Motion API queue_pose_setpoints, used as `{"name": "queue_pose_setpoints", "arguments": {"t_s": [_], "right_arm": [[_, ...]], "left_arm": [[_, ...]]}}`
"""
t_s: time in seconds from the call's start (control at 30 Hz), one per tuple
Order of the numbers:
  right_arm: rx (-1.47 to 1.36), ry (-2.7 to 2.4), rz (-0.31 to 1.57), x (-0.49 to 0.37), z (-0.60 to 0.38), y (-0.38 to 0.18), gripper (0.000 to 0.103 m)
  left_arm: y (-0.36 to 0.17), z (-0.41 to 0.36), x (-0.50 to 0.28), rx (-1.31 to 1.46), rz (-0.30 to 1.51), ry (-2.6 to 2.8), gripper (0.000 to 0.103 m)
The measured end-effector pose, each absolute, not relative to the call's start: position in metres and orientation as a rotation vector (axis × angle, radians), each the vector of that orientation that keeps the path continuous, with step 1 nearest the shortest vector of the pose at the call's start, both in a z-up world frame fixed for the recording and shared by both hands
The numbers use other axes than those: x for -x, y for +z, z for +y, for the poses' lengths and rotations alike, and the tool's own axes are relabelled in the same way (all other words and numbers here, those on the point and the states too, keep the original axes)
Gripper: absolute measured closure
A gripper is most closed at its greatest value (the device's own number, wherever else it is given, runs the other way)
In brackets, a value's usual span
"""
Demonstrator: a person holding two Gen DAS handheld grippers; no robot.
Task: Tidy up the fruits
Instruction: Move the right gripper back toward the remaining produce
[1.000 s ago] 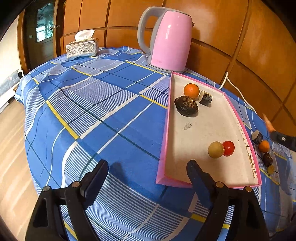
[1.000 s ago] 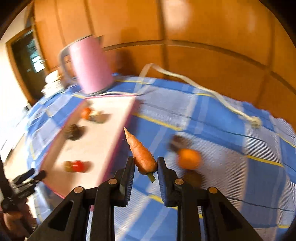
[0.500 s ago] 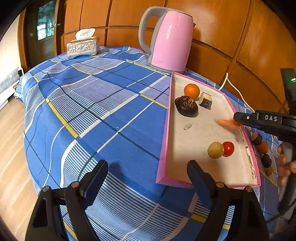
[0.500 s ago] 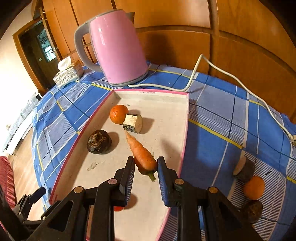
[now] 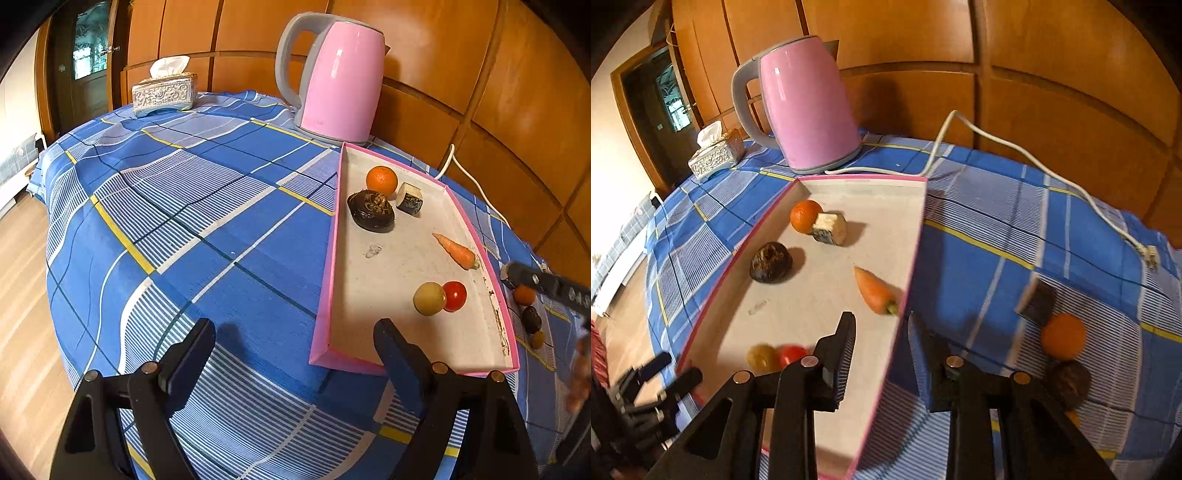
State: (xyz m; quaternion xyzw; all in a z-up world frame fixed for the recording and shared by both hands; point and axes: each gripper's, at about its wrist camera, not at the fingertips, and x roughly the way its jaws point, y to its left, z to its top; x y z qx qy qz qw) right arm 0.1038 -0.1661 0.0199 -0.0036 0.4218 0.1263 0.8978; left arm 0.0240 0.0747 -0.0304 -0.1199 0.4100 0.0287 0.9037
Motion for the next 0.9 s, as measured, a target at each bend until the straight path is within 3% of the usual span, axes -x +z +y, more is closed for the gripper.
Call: {"name": "queue_pose_setpoints", "arguments": {"t_s": [0.9], "right_arm": [[-0.204, -0.51, 0.8, -0.002, -0.374, -0.015, 0.073]], "left_arm": [[-0.028, 0.066, -0.02, 0.22, 0.837, 0.036, 0.014]]}}
